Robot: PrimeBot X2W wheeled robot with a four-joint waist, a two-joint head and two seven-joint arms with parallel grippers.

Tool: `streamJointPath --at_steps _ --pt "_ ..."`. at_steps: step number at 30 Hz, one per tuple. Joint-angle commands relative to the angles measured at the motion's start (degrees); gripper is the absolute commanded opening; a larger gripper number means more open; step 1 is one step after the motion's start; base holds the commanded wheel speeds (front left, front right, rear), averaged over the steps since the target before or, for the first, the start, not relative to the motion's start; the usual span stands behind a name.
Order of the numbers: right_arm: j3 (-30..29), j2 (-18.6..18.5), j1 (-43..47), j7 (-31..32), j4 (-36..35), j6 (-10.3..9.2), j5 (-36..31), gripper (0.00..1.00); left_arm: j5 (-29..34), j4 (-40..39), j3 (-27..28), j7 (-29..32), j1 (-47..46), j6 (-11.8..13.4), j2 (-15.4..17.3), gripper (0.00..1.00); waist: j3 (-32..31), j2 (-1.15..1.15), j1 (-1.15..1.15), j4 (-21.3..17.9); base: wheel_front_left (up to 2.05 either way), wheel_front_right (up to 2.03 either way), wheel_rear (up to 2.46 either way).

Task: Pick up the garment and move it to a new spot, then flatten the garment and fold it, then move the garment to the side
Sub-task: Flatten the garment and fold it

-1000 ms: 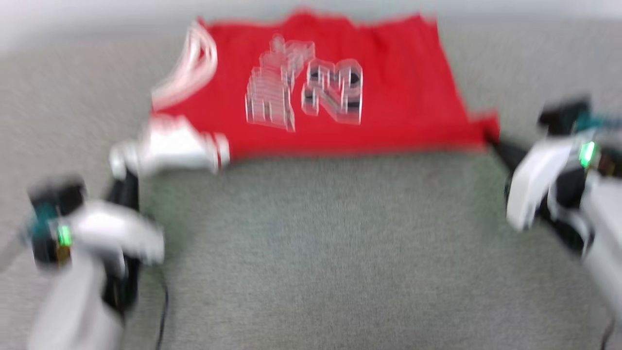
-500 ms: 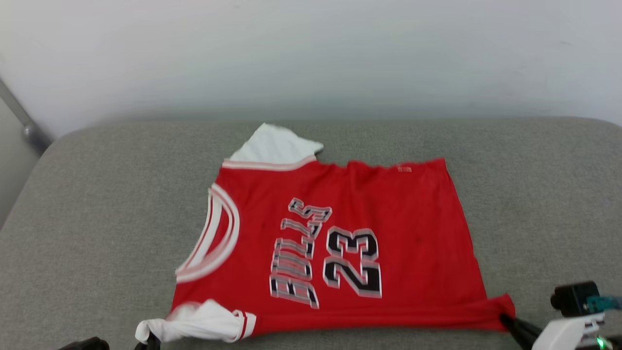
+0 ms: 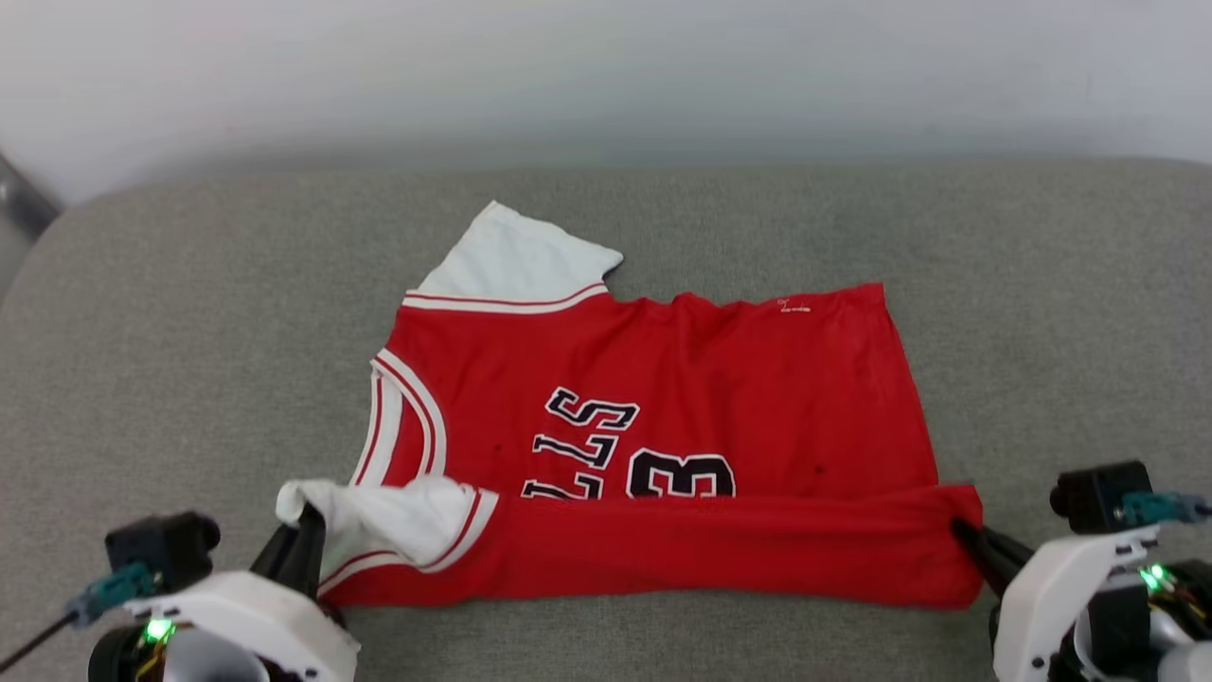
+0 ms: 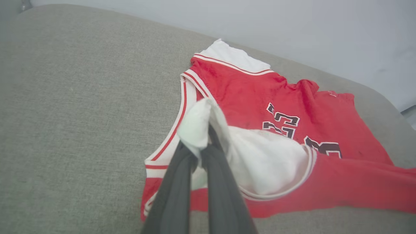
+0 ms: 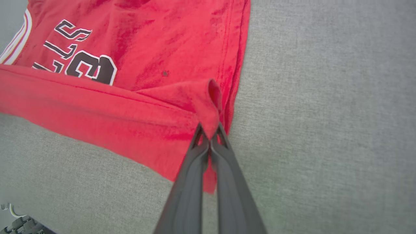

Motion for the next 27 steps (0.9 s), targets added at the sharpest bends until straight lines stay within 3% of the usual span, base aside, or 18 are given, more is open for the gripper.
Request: streamJointPath --at_steps 1,8,9,10,11,12,13,14,18,19,27 --pt "0.21 0.21 -1.70 0.07 0.47 -0.10 -0.47 0.00 0.34 0.93 -0.27 0.10 -2.00 -0.46 0.11 0.00 2.25 0.00 0.00 -0.14 0.00 0.00 0.00" --pt "2.89 -0.23 -9.19 -2.49 6.22 -0.09 -1.03 0.00 0.22 8.62 -2.63 1.04 -10.09 -3.57 -1.09 0.00 7.51 0.00 0.00 -0.55 0.00 0.00 0.00" --pt "2.90 -0.02 -10.20 -3.39 7.37 -0.09 -0.71 0.10 0.32 9.98 -3.08 1.19 -10.92 -4.16 -1.33 0.00 8.07 0.00 0.00 -0.57 0.00 0.00 0.00" --pt "3.21 -0.26 -10.88 -4.02 8.66 -0.08 -1.04 0.29 0.11 11.17 -3.46 1.18 -11.65 -4.67 -1.79 0.13 8.50 0.00 0.00 -0.57 0.00 0.00 0.00" --pt "3.69 -0.26 -11.37 -4.71 9.90 -0.08 -1.03 0.46 -0.05 12.43 -3.69 0.96 -12.44 -5.07 -2.14 0.32 8.76 0.00 0.00 -0.58 0.00 0.00 0.00" --pt "4.12 0.03 -11.90 -5.54 11.02 -0.08 -0.66 0.76 -0.30 13.87 -3.91 1.06 -13.09 -5.57 -2.33 0.67 8.90 0.00 0.00 -0.62 0.00 0.00 0.00" --pt "4.57 0.12 -12.33 -6.28 12.13 -0.08 -0.56 1.00 -0.45 14.91 -3.99 0.97 -13.68 -5.92 -2.64 0.93 8.98 0.00 0.00 -0.66 0.00 0.00 0.00" --pt "5.35 0.10 -12.59 -7.18 13.10 -0.09 -0.39 1.00 -0.52 16.00 -4.13 0.74 -14.21 -6.29 -2.87 1.00 8.94 0.00 0.00 -0.69 0.00 0.00 0.00" --pt "6.24 0.04 -12.37 -11.31 14.60 -0.09 0.84 1.00 -0.81 18.52 -3.99 -0.40 -14.46 -6.94 -3.40 1.00 7.85 0.00 0.00 -0.81 0.00 0.00 0.00" --pt "6.26 -0.18 -11.56 -14.79 14.58 -0.08 1.08 1.00 -1.32 19.27 -3.51 -1.26 -13.89 -7.27 -3.52 1.00 6.51 0.00 0.00 -0.79 0.00 0.00 0.00" --pt "2.32 1.00 -7.16 -26.46 11.36 -0.08 -2.23 1.00 -2.76 18.18 -2.25 0.20 -11.30 -7.45 -0.92 1.00 0.77 0.00 0.00 -1.47 0.00 0.00 0.00"
